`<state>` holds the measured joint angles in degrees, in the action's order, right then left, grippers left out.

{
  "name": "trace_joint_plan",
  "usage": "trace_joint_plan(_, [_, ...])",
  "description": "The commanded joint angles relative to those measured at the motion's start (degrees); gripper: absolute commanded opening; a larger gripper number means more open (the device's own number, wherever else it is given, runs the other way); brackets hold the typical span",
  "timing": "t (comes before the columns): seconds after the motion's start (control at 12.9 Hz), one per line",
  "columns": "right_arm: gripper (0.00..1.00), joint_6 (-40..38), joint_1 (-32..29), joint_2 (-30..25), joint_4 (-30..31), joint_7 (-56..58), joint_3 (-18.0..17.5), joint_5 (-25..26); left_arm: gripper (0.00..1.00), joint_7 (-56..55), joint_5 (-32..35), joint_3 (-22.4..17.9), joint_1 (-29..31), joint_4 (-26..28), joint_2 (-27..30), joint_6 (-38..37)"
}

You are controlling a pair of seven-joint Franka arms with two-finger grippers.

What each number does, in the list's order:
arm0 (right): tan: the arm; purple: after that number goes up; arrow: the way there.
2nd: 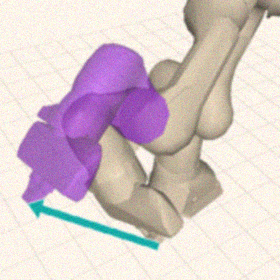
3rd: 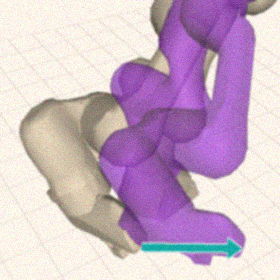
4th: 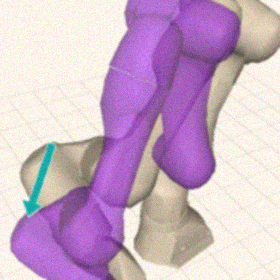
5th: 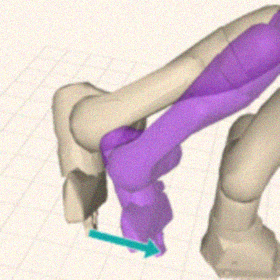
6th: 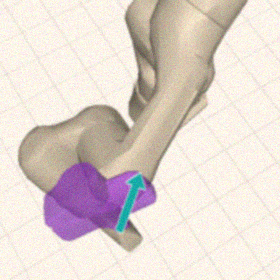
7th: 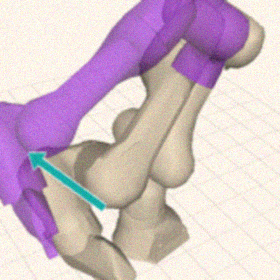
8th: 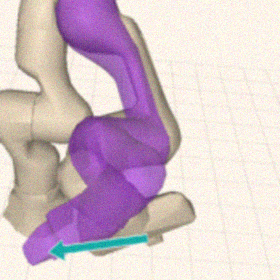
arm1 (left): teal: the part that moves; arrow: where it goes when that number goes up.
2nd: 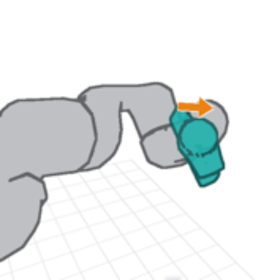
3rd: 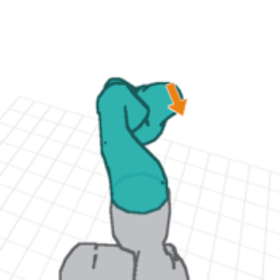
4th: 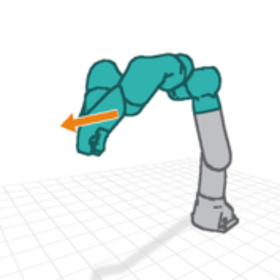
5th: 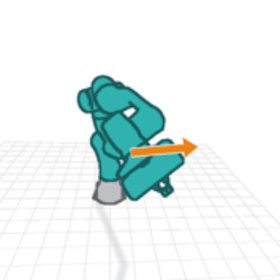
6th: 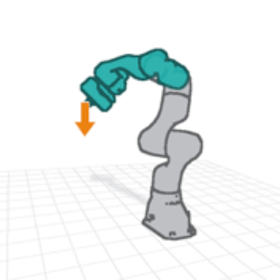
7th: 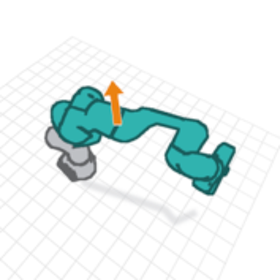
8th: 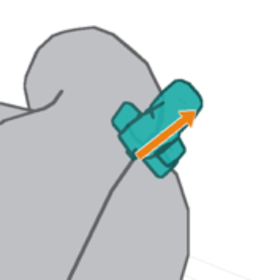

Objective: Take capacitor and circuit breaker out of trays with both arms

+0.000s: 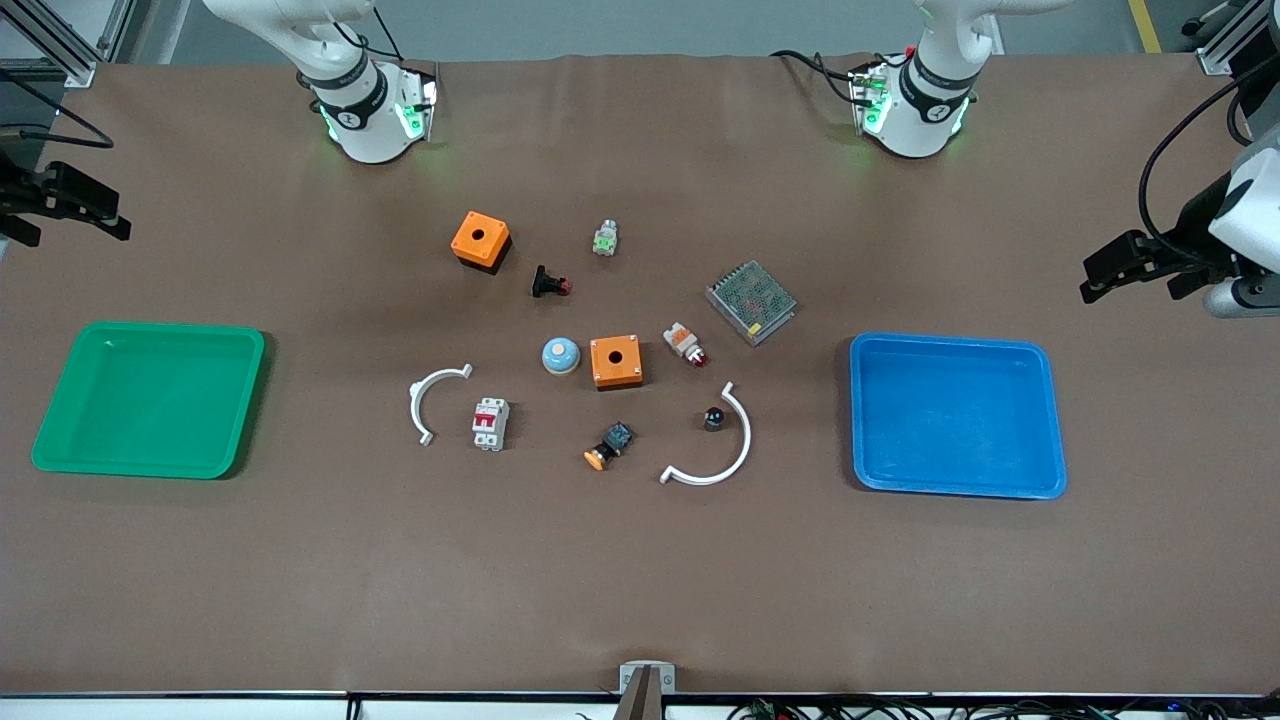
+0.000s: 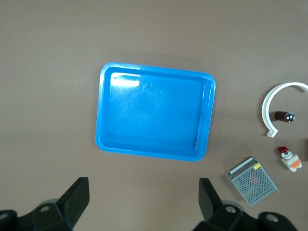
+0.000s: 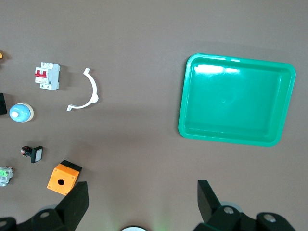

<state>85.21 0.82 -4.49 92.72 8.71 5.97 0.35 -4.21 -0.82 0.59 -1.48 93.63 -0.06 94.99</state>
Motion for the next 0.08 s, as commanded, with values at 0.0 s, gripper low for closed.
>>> trace_joint_plan(0.0, [1.0, 0.83, -0.64, -1.92, 1.85, 0.35, -0.43, 1.06, 1.0, 0.52, -0.06, 0.03, -0.11, -0.46, 0.5, -1.73])
